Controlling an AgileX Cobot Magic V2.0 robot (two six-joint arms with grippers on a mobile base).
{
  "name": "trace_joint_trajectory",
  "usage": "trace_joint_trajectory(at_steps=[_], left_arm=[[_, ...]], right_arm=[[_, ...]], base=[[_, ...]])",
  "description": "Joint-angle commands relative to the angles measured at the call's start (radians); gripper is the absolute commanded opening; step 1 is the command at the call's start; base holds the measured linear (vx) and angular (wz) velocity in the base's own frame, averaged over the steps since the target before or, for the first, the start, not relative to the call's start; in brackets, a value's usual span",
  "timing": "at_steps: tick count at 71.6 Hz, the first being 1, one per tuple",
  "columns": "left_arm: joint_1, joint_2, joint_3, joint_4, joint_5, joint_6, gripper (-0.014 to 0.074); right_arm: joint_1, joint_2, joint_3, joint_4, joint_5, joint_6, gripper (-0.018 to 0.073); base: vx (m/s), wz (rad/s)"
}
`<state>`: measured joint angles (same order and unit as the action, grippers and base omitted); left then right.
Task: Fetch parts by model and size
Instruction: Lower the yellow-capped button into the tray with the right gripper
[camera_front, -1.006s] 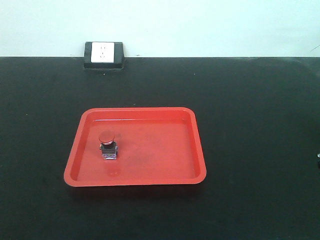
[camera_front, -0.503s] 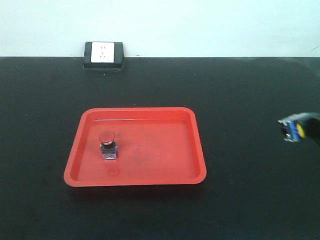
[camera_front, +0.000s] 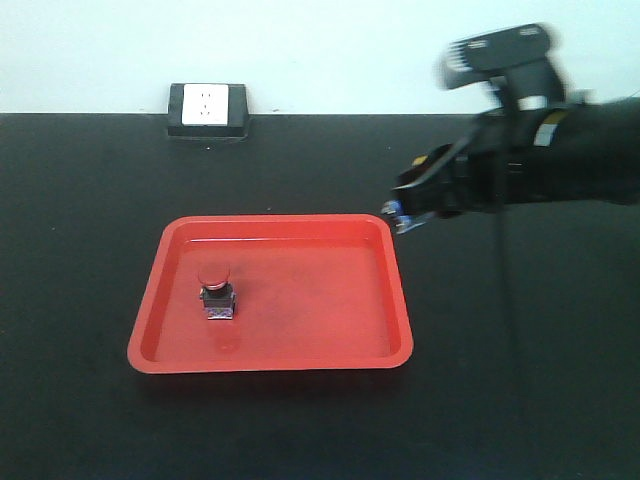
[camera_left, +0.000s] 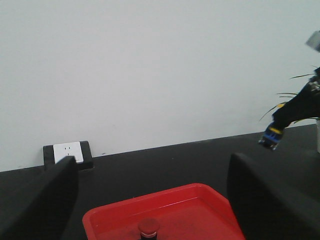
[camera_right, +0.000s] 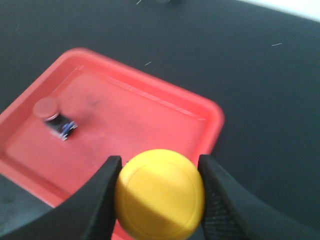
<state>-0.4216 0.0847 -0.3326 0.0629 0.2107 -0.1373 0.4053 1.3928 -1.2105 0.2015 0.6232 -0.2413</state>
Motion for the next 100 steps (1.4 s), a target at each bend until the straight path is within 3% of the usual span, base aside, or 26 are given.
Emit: trace_joint_trajectory(at_steps=[1,14,48,63,87,100], left_arm=[[-0.006,0.011,-0.021,-0.003,-0.077,-0.004,0.0589],[-0.006,0.011,-0.021,-0.003,-0.077,-0.004,0.0589],[-0.006,0.011,-0.021,-0.003,-0.077,-0.004,0.0589],[-0.006,0.011,-0.021,-0.003,-0.077,-0.004,0.0589],[-0.006,0.011,-0.021,-0.003,-0.077,-0.004,0.0589],[-0.006,0.011,-0.021,-0.002,-0.077,-0.004,0.0589]], right_arm=[[0.038,0.088,-0.117,0.009,-0.012,0.006,-0.0002],[0.031,0.306,-0.266,-0.004,0.096,0.151,-0.0002],[0.032,0.524,-0.307,-0.034,0.047,0.155,0.0046],[0.032,0.538,-0.307,-0.065,0.043,0.155,0.0176],[0.032,0.556,-0.307,-0.080,0.053,0.195,0.0459],[0.032,0.501,-0.307,-0.113,0.071,0.203,0.0553]], base=[[0.00,0.00],[0.00,0.00],[0.00,0.00],[0.00,0.00],[0.00,0.00],[0.00,0.00]])
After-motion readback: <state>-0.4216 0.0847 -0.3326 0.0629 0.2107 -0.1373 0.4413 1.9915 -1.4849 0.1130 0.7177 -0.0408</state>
